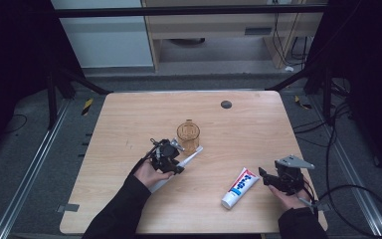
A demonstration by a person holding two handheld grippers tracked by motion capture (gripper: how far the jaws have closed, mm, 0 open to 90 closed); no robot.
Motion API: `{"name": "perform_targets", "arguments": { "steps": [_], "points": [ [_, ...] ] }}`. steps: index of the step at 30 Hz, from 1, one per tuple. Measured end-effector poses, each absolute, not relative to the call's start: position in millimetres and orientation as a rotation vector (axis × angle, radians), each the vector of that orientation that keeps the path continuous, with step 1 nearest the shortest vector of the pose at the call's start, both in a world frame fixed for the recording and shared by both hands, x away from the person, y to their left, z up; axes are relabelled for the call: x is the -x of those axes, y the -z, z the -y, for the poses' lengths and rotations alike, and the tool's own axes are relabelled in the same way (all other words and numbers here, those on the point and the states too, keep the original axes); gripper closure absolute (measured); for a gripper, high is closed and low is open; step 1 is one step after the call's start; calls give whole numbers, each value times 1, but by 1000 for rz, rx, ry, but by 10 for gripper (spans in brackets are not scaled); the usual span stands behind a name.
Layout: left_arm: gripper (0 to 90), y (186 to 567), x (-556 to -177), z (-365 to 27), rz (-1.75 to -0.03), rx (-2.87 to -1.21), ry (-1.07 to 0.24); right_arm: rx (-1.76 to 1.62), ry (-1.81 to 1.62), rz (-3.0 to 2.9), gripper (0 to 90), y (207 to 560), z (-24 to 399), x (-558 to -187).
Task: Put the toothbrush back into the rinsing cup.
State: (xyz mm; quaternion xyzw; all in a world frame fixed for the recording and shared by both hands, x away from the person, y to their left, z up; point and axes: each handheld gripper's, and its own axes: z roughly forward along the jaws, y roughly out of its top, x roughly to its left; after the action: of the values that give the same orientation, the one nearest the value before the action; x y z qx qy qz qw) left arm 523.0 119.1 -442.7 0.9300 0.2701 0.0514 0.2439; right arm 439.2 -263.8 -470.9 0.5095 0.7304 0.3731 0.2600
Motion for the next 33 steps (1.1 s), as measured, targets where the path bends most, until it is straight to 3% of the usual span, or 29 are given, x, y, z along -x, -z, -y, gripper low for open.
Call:
{"name": "perform_targets", "arguments": {
  "steps": [22,33],
  "points": [
    [673,394,-511,-149,-760,-2326,-260,-1378,-1006,-1978,328,472,265,-439],
    [673,375,-505,-167,-803,-2172,-394,-1378,-1010,-1966,325,472,265,-439]
  ]
}}
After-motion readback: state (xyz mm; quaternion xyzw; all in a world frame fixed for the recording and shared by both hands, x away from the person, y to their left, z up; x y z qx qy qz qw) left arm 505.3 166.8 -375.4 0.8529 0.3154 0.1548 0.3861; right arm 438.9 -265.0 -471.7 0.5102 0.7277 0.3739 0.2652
